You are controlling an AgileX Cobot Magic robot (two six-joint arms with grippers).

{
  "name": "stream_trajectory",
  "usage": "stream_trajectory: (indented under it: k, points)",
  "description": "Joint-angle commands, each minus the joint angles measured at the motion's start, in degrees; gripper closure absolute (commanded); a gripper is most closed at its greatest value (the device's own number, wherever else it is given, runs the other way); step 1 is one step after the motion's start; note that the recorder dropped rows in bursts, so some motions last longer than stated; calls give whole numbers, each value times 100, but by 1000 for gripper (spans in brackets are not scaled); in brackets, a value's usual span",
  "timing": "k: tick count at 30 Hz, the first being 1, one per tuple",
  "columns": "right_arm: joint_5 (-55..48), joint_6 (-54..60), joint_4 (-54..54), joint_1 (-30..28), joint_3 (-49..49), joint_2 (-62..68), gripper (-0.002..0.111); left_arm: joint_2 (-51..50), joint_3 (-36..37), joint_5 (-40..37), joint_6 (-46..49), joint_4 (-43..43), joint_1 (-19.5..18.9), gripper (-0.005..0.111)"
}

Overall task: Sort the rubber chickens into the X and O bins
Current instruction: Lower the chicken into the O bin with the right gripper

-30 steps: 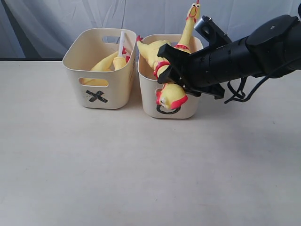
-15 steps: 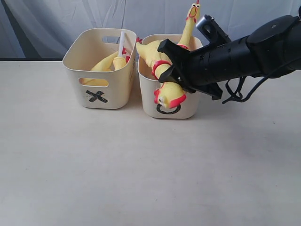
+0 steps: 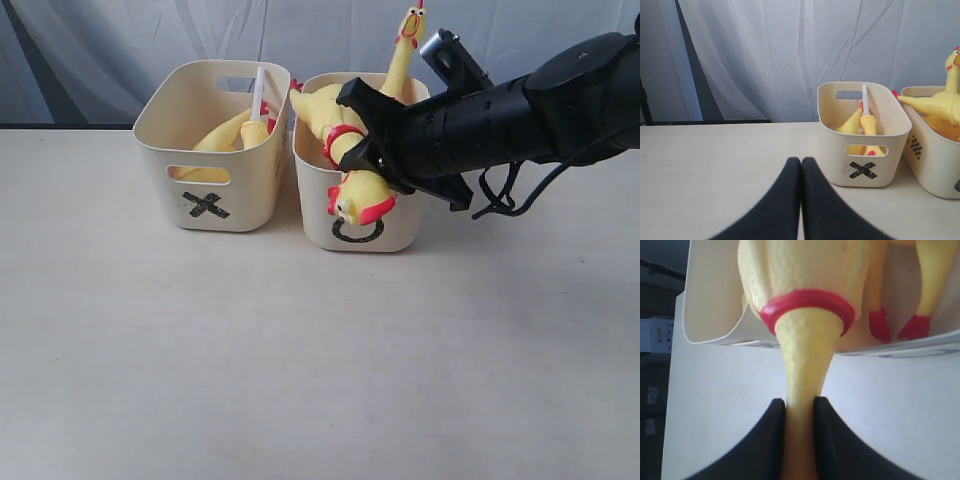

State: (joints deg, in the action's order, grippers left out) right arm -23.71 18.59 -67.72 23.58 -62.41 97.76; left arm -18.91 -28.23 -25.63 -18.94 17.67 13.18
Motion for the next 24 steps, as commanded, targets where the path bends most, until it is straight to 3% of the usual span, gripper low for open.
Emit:
stream_trajectory:
  k: [1,17,24]
  points:
    - [205,39,-32,-22,-17,-89,109,29,21,27,10,-19,14,107]
    - [301,105,228,-22,-17,-667,109,29,21,27,10,-8,14,107]
    - [160,-573,1349,-22,-17,-667,109,29,21,27,10,-8,14,107]
